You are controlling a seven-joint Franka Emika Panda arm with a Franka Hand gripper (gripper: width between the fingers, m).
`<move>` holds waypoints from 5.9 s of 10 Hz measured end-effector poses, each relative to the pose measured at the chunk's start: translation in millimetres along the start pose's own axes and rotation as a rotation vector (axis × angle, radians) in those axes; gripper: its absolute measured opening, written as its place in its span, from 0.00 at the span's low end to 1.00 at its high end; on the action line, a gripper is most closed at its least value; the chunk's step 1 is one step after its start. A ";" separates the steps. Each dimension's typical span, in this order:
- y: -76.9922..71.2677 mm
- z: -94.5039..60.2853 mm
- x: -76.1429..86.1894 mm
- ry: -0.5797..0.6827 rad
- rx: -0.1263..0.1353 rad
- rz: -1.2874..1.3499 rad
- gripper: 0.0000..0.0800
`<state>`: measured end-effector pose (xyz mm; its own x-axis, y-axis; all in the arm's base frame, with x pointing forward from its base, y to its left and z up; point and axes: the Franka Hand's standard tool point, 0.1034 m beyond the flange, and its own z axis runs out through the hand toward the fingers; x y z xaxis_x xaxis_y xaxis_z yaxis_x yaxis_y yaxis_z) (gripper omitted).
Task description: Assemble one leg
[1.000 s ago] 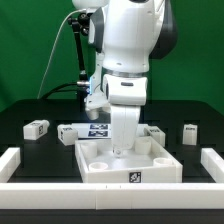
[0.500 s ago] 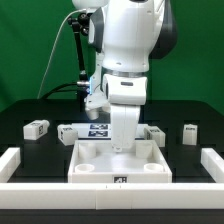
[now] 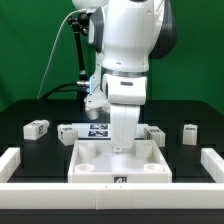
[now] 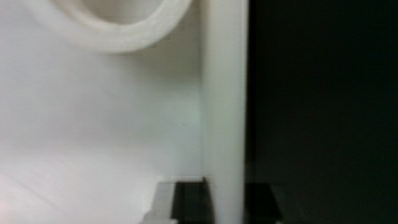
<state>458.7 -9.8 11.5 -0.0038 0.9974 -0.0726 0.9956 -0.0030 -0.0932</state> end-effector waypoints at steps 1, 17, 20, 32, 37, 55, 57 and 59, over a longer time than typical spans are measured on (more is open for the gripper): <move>0.7 -0.9 11.2 0.004 -0.002 0.012 0.08; 31.4 -8.0 79.7 0.025 -0.017 0.022 0.56; 31.5 -8.0 79.6 0.025 -0.017 0.022 0.79; 20.2 -58.6 97.5 0.027 -0.082 0.177 0.81; 1.7 -52.5 99.6 0.083 -0.055 0.760 0.81; -58.8 -34.4 146.2 -0.043 0.222 1.679 0.81; -59.7 -36.4 150.6 -0.178 0.347 1.657 0.81; -61.3 -37.8 152.4 -0.293 0.465 1.638 0.81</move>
Offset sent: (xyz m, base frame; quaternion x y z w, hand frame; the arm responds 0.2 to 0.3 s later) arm 0.0153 0.0460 -0.0049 -0.0007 0.0099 0.0258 0.9996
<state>400.6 145.2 43.6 0.8372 -0.1083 -0.5361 -0.1258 -0.9920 0.0039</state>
